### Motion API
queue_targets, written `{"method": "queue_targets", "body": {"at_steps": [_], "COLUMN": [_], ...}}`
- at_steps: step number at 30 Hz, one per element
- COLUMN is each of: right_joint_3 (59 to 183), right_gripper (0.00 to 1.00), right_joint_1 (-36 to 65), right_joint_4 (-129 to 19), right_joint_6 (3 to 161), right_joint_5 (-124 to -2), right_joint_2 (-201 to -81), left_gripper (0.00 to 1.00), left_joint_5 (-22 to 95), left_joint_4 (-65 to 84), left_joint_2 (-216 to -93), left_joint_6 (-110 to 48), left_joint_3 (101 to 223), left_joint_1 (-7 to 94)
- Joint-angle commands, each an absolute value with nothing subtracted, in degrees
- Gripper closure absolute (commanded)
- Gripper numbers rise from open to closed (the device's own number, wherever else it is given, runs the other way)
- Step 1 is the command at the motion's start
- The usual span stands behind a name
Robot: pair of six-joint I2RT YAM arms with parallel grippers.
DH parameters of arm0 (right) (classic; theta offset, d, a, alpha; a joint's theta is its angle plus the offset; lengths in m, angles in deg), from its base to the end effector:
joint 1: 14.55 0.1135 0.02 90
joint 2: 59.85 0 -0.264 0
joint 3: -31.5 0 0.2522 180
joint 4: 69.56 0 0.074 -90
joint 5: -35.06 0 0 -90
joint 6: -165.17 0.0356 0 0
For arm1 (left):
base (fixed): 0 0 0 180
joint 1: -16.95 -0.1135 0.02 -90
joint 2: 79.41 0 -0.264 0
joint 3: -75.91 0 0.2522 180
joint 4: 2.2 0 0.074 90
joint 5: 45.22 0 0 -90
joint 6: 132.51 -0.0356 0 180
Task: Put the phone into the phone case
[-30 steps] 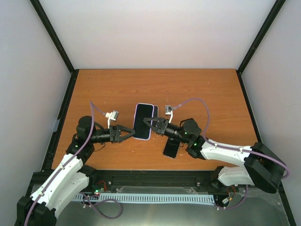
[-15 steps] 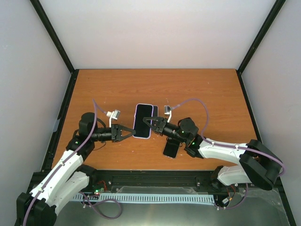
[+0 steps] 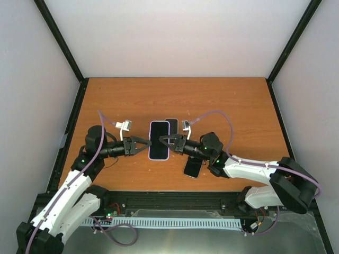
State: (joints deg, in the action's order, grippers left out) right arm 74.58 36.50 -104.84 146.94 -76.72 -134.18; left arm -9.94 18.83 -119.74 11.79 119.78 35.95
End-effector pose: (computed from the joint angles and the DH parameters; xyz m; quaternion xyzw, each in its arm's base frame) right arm 0.1602 0.2191 0.2444 -0.0155 0.6835 0.6924 0.2307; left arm 0.1424 -0.0798 0.2715 0.0418 0.7649 -0.6109 0.2002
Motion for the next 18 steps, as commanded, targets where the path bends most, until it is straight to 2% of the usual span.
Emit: {"method": "queue_targets", "body": {"at_steps": [1,5,8,14,18], "right_joint_3": [75.1,74.0,73.6,73.4,73.5], "right_gripper": [0.87,0.87,0.86,0.84,0.80], "right_joint_1": [36.8,37.8,38.4,38.6,38.6], "right_joint_4": [-110.6,-110.2,-109.3,-104.7,-101.8], "right_joint_6": [145.9,144.6,143.6,141.9,141.0], "right_joint_5": [-82.2,-83.6,-84.0,-83.8,-82.9], "right_joint_2": [-132.3,-131.2,-130.4,-129.3,-128.8], "left_gripper": [0.48,0.53,0.61,0.91,0.99], "left_joint_5": [-7.7,-6.1,-5.9,-6.4,-6.1], "left_joint_4": [15.3,15.1,14.9,13.3,14.0], "left_joint_2": [-120.0,-122.3,-124.5,-126.2,-126.7], "left_joint_6": [11.6,10.3,10.0,10.4,10.3], "left_joint_3": [123.1,124.4,125.1,125.1,125.0], "left_joint_1": [35.8,35.8,35.8,35.8,35.8]}}
